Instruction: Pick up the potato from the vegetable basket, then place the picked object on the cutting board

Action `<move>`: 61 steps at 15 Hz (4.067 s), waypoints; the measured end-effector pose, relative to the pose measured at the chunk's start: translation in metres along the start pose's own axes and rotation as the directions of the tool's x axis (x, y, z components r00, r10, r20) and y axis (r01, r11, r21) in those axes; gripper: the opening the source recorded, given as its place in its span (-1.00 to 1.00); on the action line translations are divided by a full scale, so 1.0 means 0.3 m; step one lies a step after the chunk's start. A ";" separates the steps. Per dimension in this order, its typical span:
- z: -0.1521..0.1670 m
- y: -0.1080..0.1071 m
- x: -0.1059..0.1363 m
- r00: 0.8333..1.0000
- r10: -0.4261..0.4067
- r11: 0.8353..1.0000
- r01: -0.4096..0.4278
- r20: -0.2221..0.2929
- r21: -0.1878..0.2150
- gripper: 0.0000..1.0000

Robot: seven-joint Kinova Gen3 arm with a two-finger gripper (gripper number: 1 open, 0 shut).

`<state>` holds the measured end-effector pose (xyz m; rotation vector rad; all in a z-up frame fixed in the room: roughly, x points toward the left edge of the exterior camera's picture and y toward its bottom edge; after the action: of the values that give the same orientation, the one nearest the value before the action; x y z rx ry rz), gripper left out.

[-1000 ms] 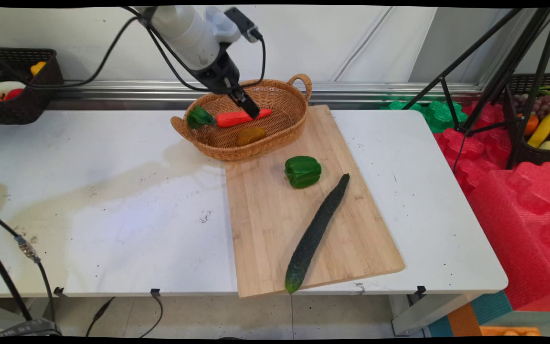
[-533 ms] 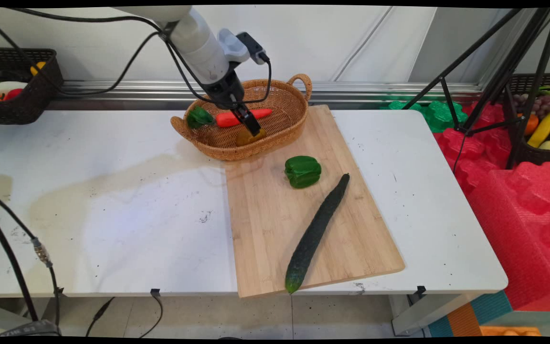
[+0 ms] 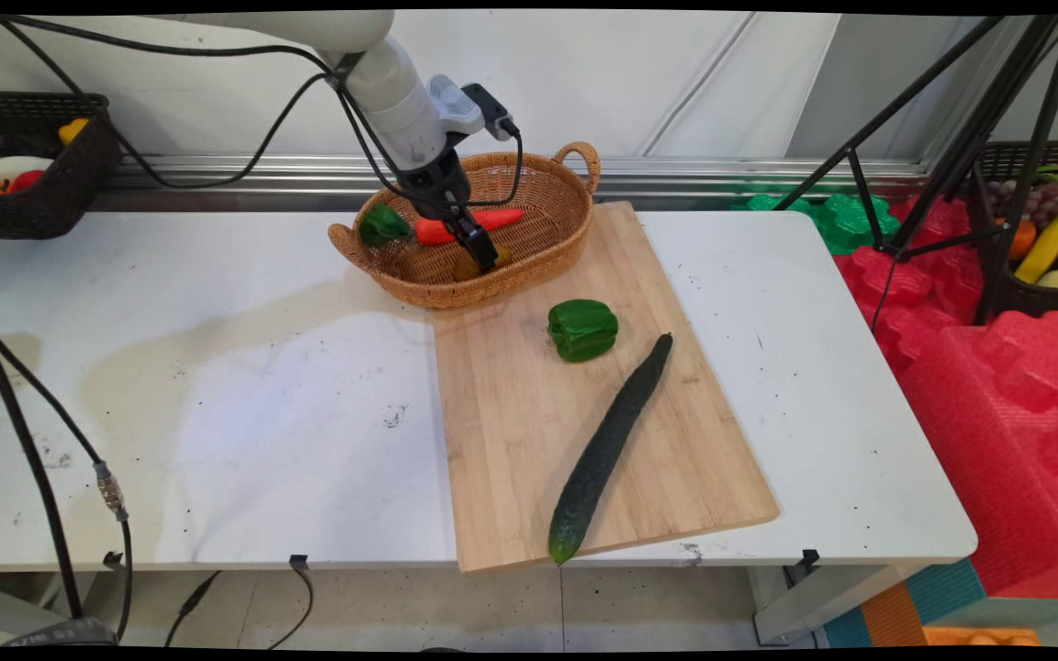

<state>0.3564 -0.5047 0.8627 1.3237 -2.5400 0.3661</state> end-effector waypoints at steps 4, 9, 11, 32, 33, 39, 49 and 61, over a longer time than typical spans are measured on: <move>0.047 -0.022 0.019 1.000 -0.012 0.999 0.012 0.006 -0.035 1.00; 0.080 -0.044 0.039 1.000 -0.019 0.998 0.019 0.008 -0.062 1.00; 0.088 -0.053 0.043 1.000 -0.019 0.998 0.020 0.012 -0.066 -1.00; -0.239 0.055 0.026 0.977 0.110 0.990 -0.093 -0.181 0.101 -1.00; -0.263 0.085 0.012 0.972 0.141 0.987 -0.125 -0.186 0.096 -1.00; -0.358 0.274 -0.101 0.930 0.319 0.946 -0.323 -0.183 0.005 -1.00; -0.314 0.520 -0.227 0.860 0.496 0.852 -0.509 -0.120 -0.125 -1.00; -0.088 0.585 -0.268 0.864 0.503 0.850 -0.501 -0.031 -0.162 -1.00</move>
<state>0.2589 -0.3372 0.8422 0.5847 -2.8300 0.2312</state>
